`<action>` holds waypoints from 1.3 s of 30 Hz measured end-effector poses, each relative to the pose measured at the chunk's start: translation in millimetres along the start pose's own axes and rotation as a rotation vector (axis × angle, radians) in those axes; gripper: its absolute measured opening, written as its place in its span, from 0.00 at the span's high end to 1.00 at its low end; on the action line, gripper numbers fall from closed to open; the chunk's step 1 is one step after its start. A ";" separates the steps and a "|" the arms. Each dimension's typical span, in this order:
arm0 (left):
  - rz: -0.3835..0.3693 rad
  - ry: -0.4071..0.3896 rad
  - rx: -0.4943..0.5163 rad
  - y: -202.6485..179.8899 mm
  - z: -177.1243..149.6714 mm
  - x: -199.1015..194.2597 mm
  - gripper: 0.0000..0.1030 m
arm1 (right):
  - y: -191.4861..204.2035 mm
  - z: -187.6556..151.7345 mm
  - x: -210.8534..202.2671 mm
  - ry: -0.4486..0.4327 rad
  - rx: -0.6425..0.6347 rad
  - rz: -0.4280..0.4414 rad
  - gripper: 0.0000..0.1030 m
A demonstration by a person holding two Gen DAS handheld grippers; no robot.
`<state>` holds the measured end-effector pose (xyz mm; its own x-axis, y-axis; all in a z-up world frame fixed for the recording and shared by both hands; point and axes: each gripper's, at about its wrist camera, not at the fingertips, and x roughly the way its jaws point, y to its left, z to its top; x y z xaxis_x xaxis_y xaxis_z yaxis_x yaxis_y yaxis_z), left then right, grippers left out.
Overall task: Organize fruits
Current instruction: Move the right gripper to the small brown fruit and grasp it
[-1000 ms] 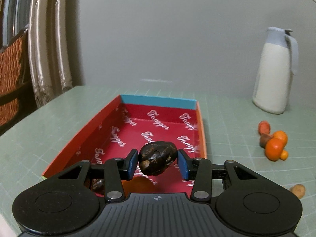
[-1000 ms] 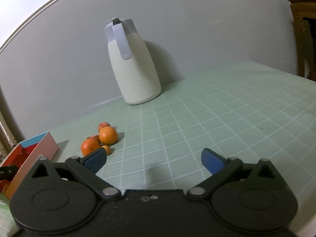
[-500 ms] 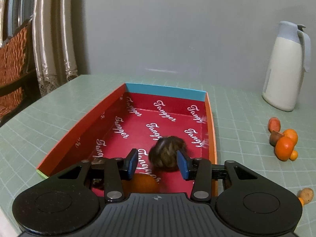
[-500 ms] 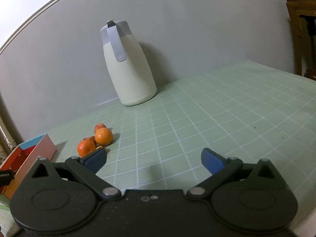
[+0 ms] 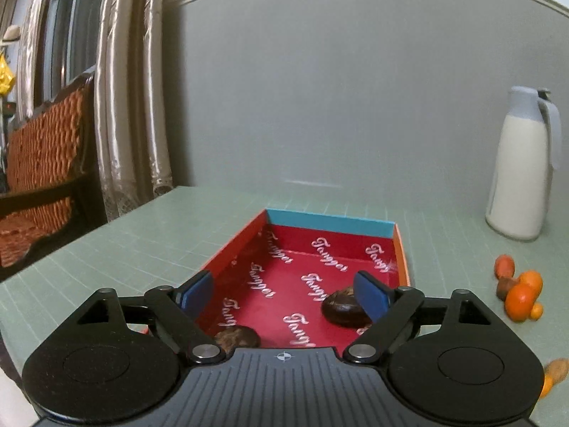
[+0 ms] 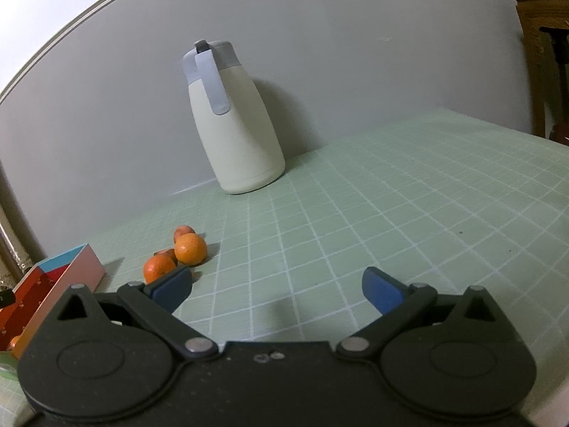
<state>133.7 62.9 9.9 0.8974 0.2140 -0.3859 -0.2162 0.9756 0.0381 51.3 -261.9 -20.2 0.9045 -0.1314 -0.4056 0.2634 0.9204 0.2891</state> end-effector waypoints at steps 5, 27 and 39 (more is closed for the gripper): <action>0.022 0.007 0.008 14.4 -0.3 -2.9 0.16 | 4.7 -0.2 -0.7 -0.002 0.004 0.010 0.01; 0.121 0.021 0.011 67.9 -15.5 -16.8 0.05 | 71.1 -15.0 15.9 0.069 -0.160 0.165 0.29; 0.163 0.021 0.010 85.1 -17.9 -19.5 0.03 | 85.1 -21.2 27.7 0.141 -0.160 0.192 0.61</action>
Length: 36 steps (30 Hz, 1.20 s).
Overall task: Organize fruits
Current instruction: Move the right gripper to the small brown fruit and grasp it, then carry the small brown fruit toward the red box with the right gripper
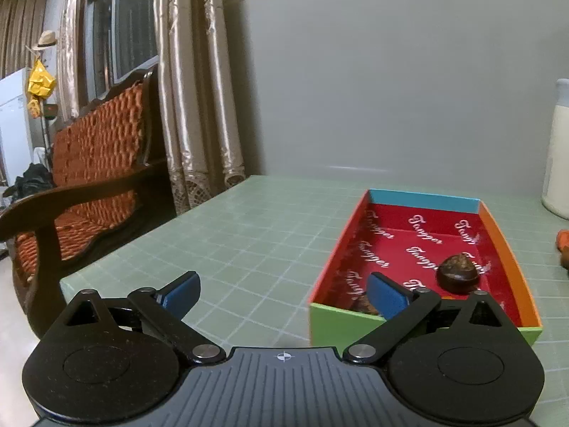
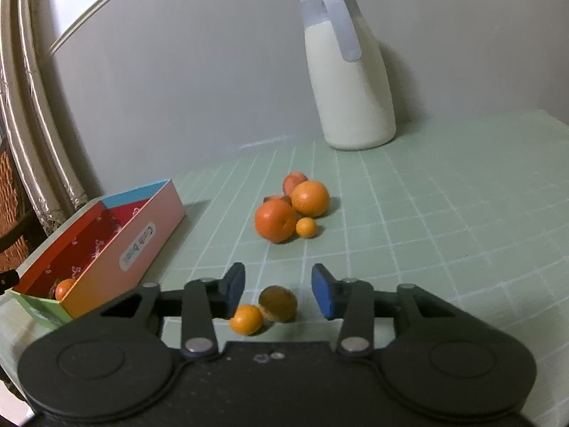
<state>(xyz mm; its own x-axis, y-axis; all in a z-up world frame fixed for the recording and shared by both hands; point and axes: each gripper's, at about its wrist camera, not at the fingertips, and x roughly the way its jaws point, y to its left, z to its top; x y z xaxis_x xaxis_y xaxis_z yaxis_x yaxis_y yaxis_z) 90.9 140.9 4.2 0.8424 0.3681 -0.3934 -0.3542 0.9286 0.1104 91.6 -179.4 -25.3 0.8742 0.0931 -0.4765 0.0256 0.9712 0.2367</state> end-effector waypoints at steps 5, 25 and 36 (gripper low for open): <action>0.020 0.010 -0.002 7.6 -1.5 1.9 0.03 | 1.9 -1.1 4.7 0.020 0.016 -0.002 0.68; 0.053 0.009 -0.001 22.6 -5.5 1.6 0.00 | 0.8 -3.9 13.6 0.052 0.060 -0.007 0.76; 0.081 0.025 -0.021 35.9 -8.2 3.0 0.00 | 13.4 -3.1 12.6 0.029 0.016 -0.003 0.76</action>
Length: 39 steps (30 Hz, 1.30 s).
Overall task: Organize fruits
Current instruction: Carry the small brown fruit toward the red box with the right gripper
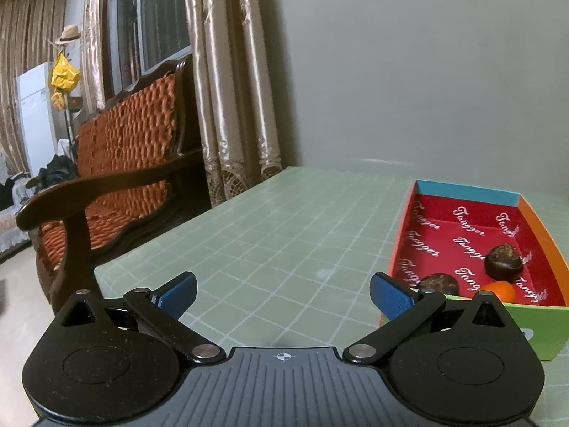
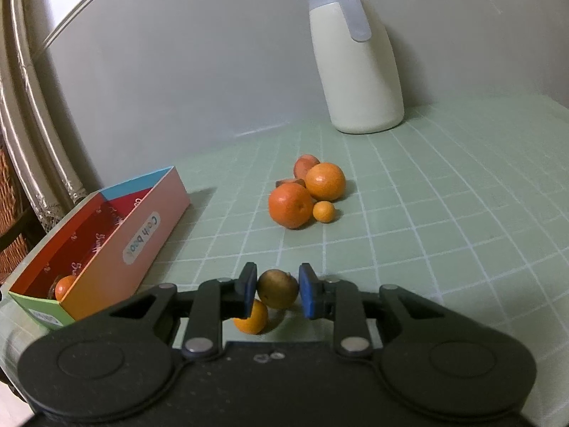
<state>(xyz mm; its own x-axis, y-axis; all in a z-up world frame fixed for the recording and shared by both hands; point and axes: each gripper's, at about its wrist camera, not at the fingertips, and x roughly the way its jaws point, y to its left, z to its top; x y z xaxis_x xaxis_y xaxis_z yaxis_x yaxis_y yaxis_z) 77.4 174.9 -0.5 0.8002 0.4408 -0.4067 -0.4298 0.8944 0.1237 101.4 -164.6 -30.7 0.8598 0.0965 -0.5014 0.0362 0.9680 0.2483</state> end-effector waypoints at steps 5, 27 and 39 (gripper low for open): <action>0.012 0.008 -0.011 7.9 -1.2 1.5 0.00 | 4.2 1.7 -0.6 -0.012 -0.013 0.008 0.76; 0.068 0.035 -0.049 38.5 -8.4 6.4 0.00 | 76.0 15.3 -6.3 -0.152 -0.146 0.281 0.76; 0.085 0.049 -0.058 51.2 -11.6 7.2 0.00 | 124.7 4.4 8.9 -0.109 -0.251 0.382 0.76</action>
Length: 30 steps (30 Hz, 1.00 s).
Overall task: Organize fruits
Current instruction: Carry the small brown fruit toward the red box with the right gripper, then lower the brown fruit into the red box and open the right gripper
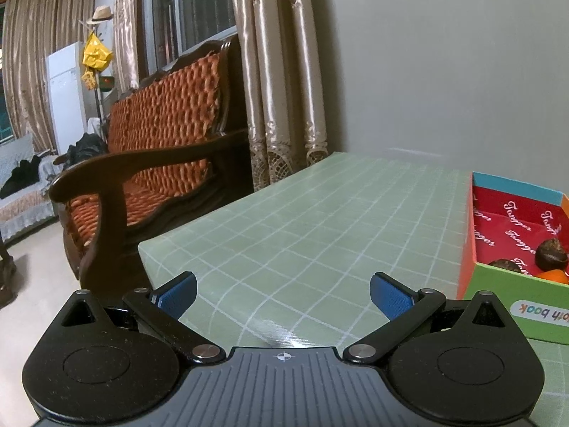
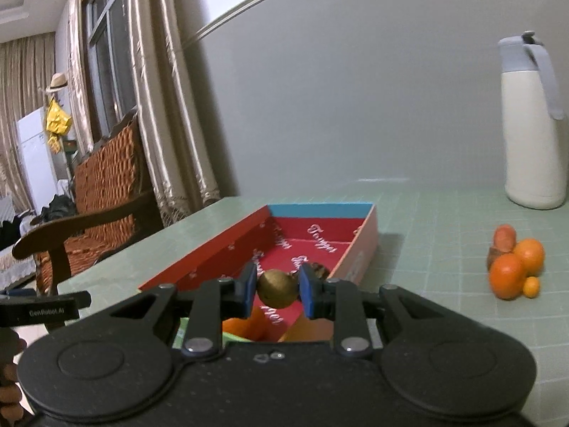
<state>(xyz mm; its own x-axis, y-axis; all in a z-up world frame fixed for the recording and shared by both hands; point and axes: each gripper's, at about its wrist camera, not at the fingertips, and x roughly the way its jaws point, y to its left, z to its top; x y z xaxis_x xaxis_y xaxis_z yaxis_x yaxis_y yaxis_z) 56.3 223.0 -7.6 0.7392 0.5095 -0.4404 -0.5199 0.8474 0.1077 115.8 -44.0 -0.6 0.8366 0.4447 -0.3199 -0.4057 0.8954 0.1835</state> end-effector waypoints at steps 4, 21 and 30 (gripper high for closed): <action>-0.006 0.012 -0.015 1.6 -0.5 2.1 0.00 | 3.6 -3.8 2.5 0.013 -0.009 0.001 0.76; -0.021 0.002 0.001 -9.3 -0.3 -2.1 0.00 | -14.5 -3.4 -19.0 -0.055 0.040 -0.034 0.29; -0.082 -0.044 0.040 -36.3 2.4 -18.0 0.00 | -45.1 1.0 -44.1 -0.117 0.100 -0.165 0.10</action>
<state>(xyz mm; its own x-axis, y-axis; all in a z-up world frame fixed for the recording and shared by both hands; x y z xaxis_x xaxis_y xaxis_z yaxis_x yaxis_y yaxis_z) 62.9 183.4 -1.5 0.7973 0.4432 -0.4098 -0.4399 0.8915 0.1084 97.5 -104.0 6.1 0.9279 0.2817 -0.2443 -0.2266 0.9463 0.2305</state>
